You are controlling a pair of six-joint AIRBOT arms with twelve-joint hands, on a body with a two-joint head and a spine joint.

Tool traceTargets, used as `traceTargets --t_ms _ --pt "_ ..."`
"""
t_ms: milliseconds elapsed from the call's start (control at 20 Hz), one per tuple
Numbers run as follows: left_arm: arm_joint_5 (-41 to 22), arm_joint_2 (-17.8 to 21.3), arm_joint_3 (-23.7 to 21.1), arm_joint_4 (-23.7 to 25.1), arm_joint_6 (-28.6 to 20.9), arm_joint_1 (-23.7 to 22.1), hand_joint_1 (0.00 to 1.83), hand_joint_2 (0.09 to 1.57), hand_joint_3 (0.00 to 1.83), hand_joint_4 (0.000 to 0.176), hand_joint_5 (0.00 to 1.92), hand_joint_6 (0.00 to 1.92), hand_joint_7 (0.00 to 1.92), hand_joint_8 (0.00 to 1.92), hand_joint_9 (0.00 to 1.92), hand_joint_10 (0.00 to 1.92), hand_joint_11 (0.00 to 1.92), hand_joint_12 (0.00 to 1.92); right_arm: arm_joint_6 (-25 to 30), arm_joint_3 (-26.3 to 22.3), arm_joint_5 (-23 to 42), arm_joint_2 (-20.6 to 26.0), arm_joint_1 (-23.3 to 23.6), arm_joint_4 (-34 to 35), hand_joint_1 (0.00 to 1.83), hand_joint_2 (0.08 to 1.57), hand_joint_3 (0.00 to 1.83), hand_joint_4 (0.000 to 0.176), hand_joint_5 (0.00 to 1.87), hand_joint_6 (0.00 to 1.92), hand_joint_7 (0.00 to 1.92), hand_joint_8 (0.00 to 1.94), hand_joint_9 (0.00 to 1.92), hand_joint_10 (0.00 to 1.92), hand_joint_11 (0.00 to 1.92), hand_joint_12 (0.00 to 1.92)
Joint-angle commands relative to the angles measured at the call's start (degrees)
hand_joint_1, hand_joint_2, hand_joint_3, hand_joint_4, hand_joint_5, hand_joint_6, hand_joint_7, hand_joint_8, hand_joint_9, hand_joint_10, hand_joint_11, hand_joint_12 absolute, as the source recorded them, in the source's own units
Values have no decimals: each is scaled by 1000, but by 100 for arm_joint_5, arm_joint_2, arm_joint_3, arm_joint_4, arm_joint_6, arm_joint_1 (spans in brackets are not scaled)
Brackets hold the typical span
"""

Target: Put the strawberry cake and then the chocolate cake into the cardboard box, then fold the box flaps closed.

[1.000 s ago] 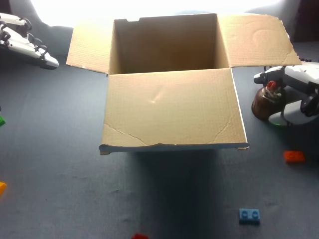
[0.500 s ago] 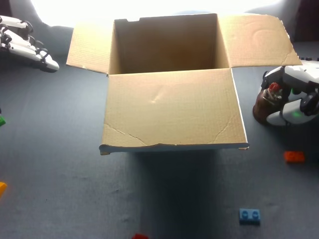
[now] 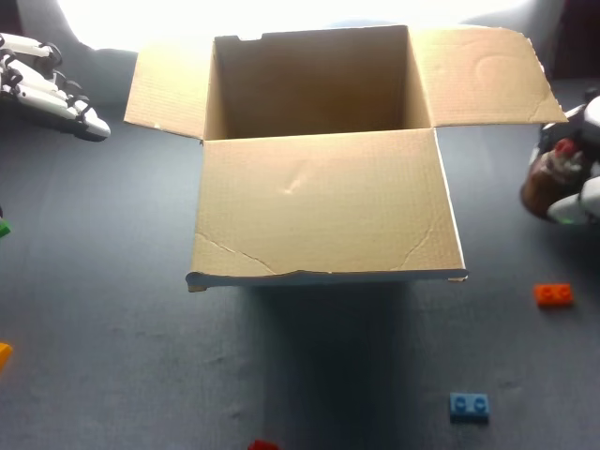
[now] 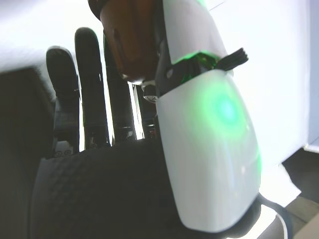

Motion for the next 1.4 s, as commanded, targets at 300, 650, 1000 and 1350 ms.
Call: traceTargets --t_ms 300,650,1000,1350 --pt "-11 50 -49 -438 10 76 557 1014 1 38 261 12 319 10 450 10 0 1318 73 -327 540 984 497 -67 1137 1260 0 4 726 1309 713 1494 462 1325 279 1786" --pt "-57 59 -58 -534 1 85 544 1041 0 33 276 0 327 0 438 1 0 1317 -13 -912 218 1570 1726 -201 1128 1280 1 0 657 1392 717 1514 471 1438 310 1817" --pt "-345 55 -37 -691 2 69 547 1029 0 36 252 3 323 0 417 0 0 1305 -68 -1199 255 1235 2276 -507 1115 1291 0 12 626 1473 709 1493 472 1429 333 1788" --pt "-487 53 -103 -744 2 15 530 1010 0 29 295 13 372 14 476 22 23 1382 -58 -1195 596 539 2505 -1072 1122 1286 3 0 635 1426 713 1525 474 1497 333 1839"
